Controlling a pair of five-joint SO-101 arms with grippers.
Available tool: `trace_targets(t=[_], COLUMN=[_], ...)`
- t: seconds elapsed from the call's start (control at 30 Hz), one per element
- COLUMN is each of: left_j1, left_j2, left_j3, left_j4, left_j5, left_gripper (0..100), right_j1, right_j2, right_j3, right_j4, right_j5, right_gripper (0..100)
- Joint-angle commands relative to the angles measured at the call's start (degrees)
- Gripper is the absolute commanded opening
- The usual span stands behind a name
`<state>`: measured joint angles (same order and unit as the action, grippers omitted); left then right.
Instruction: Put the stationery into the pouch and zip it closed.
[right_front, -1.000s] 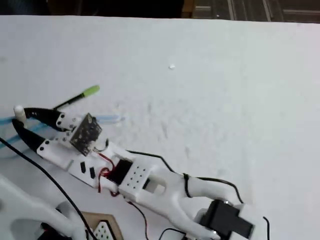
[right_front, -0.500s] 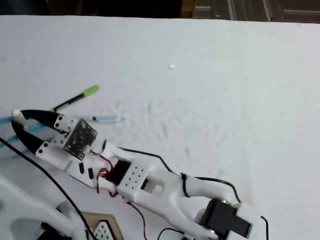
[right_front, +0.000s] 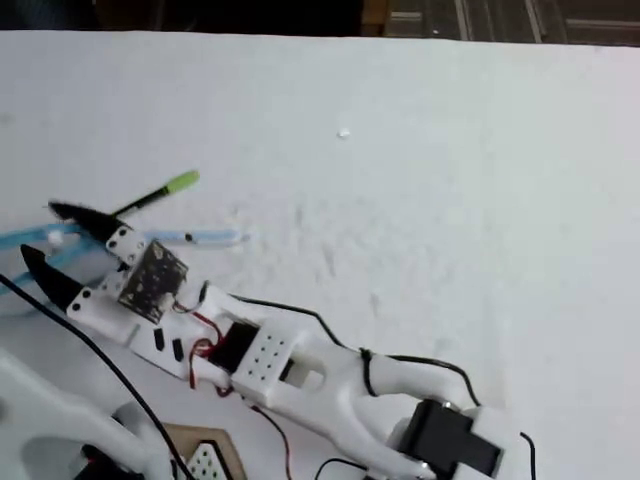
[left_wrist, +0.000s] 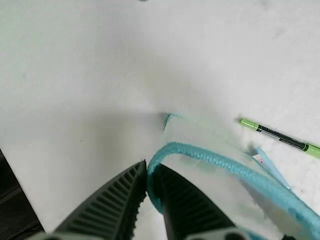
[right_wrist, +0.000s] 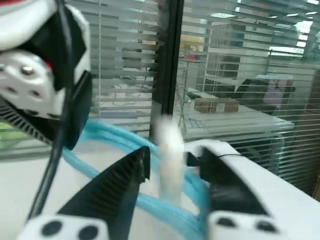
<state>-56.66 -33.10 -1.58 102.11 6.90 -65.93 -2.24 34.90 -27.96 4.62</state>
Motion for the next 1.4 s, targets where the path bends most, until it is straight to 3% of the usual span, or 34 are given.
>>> trace_targets(t=[0.0,0.27,0.37,0.53,0.67,0.8,0.9,1.17,1.37], left_j1=[0.3,0.3,0.3,0.3,0.3,0.3,0.3,0.3,0.3], left_j2=[0.7,0.7,0.7,0.7,0.7,0.7,0.7,0.7,0.7], left_j3=[0.3,0.3,0.3,0.3,0.3,0.3,0.3,0.3,0.3], left_j4=[0.1,0.1,0.1,0.1,0.1,0.1,0.1,0.2,0.2], left_j5=[-0.2,-0.2,-0.2,-0.2,-0.2,-0.2,-0.2,-0.2,-0.2], left_gripper=[2,2,2,2,2,2,2,2,2], right_j1=[0.6,2.9,8.7,24.0,29.8,30.2,28.9,21.1,21.1], right_j2=[-2.3,-19.3,-25.6,-26.8,-24.0,-16.4,-6.9,27.4,49.2], right_j3=[-0.2,-0.4,-2.3,-10.7,-12.9,-13.4,-17.5,-47.5,-78.1], right_j4=[3.9,11.0,23.0,51.0,61.8,64.2,66.2,89.3,101.1], right_j5=[0.2,0.3,-1.8,-13.0,-14.4,-1.1,7.4,30.9,35.8], right_gripper=[39.5,30.8,30.8,30.8,30.8,29.9,23.8,32.4,32.6])
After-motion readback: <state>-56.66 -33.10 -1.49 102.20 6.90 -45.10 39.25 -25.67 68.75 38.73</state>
